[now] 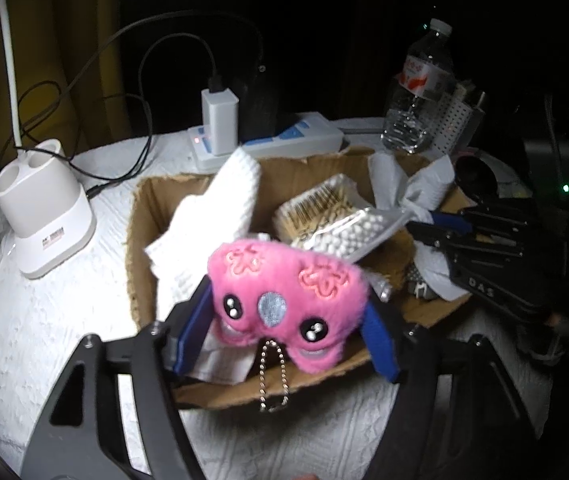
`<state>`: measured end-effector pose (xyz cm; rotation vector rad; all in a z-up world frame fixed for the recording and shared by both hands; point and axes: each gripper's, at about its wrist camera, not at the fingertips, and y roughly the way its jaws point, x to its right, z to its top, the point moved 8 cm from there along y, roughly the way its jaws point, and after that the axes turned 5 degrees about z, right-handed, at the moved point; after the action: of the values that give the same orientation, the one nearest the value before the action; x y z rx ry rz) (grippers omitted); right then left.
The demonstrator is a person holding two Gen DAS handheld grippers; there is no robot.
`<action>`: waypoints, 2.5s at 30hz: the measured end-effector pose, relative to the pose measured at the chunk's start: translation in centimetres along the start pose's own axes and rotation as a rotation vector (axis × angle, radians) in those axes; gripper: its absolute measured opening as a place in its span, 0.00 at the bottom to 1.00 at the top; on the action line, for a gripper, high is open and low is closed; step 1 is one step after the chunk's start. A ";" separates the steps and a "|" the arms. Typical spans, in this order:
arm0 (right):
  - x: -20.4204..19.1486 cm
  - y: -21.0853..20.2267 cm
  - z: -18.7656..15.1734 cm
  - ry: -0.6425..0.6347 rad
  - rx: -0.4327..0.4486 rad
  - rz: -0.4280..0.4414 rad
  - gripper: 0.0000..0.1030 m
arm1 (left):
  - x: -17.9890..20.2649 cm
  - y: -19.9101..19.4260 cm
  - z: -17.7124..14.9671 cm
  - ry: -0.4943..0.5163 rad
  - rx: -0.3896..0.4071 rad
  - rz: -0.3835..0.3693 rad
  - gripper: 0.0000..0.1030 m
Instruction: Organize soft objects
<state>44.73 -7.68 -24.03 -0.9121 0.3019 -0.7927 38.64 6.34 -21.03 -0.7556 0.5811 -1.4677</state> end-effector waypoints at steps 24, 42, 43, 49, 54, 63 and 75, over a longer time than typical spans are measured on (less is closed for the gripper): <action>-1.2 -10.7 -0.3 0.138 0.190 0.042 0.54 | 1.7 -7.7 -0.3 -0.012 0.132 -0.025 0.89; -5.9 -17.6 -2.1 0.163 0.257 0.037 0.64 | 1.2 -15.4 -2.4 -0.038 0.213 0.001 0.90; -6.2 -18.0 -2.2 0.165 0.262 0.037 0.68 | 1.2 -15.9 -2.5 -0.036 0.221 0.007 0.90; -7.3 -20.5 -2.7 0.157 0.292 0.024 0.71 | 1.1 -18.7 -2.8 -0.044 0.264 0.022 0.91; -8.1 -22.6 -3.0 0.150 0.318 0.011 0.71 | 1.5 -20.9 -3.2 -0.018 0.305 0.040 0.93; -9.3 -25.5 -3.8 0.160 0.337 0.001 0.71 | 1.7 -24.2 -3.9 -0.016 0.352 0.065 0.93; -10.9 -30.1 -4.5 0.153 0.405 -0.043 0.71 | 2.1 -29.1 -4.3 -0.009 0.447 0.080 0.93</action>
<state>20.30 -13.26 -3.66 -0.4806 0.2434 -0.9249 16.42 5.27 -1.72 -0.3837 0.2559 -1.4495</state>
